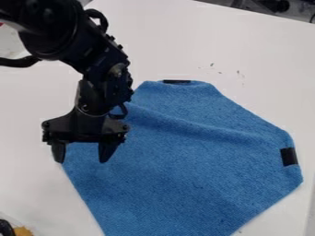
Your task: Fold the cloth from left to right
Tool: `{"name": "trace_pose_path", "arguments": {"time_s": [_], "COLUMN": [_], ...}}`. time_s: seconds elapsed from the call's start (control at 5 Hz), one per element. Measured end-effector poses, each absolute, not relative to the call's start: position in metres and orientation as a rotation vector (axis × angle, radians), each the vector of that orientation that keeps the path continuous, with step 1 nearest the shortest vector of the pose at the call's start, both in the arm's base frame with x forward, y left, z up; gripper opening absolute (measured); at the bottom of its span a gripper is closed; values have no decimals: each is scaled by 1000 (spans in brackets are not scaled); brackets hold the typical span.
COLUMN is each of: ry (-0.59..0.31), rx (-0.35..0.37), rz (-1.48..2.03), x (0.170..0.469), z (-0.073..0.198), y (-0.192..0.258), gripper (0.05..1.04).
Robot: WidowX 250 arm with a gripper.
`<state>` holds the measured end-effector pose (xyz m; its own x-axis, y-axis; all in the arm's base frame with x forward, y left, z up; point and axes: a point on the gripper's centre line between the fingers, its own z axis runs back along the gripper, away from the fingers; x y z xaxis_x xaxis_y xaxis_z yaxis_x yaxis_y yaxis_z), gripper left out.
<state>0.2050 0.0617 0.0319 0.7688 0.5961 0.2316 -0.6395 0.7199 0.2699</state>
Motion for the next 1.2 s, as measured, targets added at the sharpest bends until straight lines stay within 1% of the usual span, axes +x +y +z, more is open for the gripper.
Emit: {"name": "trace_pose_path", "arguments": {"time_s": [0.2,0.4,0.6,0.8,1.0,1.2], "ry": [-116,-97,-118,-139,-171,-210], "rx": [350,354,362,329,203,91], "rz": [683,678,661,624,540,379], "x": [203,202,206,211,223,231], "z": [29,32,47,48,52,43], "y": [61,71,78,93,114,124], "gripper": [1000,1000,1000,1000,1000,1000]}}
